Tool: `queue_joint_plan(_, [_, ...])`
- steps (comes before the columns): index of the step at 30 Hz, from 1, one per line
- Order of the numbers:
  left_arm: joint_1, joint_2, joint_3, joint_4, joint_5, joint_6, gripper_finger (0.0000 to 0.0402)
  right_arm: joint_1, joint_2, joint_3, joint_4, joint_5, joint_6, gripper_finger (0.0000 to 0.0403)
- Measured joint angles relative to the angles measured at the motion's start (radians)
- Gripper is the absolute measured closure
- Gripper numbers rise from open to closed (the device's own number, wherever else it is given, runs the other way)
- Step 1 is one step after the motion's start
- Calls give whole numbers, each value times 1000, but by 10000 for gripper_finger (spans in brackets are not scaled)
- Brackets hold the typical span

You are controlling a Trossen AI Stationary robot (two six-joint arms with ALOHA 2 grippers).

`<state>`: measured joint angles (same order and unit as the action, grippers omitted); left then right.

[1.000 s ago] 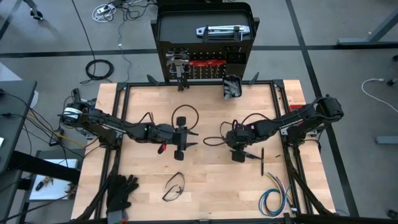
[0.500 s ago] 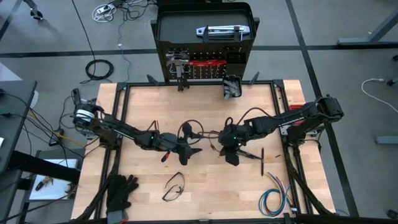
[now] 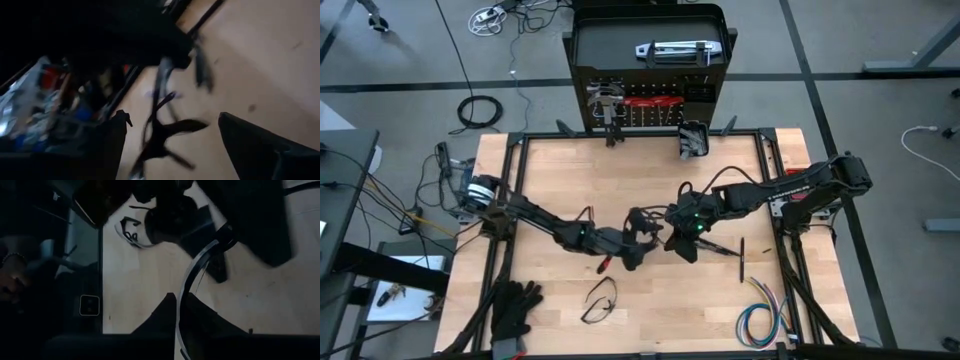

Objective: Hang tools onto peg board
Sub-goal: Hang the top glasses on the pegboard

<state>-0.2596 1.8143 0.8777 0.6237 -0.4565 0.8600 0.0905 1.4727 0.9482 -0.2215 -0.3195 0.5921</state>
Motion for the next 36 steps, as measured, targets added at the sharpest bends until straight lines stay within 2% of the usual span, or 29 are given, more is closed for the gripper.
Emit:
queue_joint_plan(3, [-9, 12, 14, 1, -79, 43, 105, 0, 0, 0, -4, 0, 9, 367])
queue_joint_plan(6, [-10, 12, 16, 1, -97, 52, 132, 0, 0, 0, -3, 0, 16, 368])
queue_joint_plan(12, [-11, 12, 16, -1, -100, 48, 237, 0, 0, 0, -2, 2, 30, 367])
queue_joint_plan(15, [-18, 12, 16, -5, -100, 49, 291, -1, -1, 0, 10, 3, 33, 356])
queue_joint_plan(17, [-22, 13, 16, -6, -98, 48, 312, -1, -1, 0, 22, 4, 33, 346])
queue_joint_plan(28, [-31, 12, 16, 9, -113, -34, 302, -4, -35, 0, 57, 41, -9, 282])
queue_joint_plan(32, [-32, 12, 16, 4, -114, -95, 307, 4, -118, 0, 26, 168, -49, 269])
queue_joint_plan(36, [-32, 12, 16, -7, -119, -160, 307, 32, -223, 0, -6, 345, -105, 264])
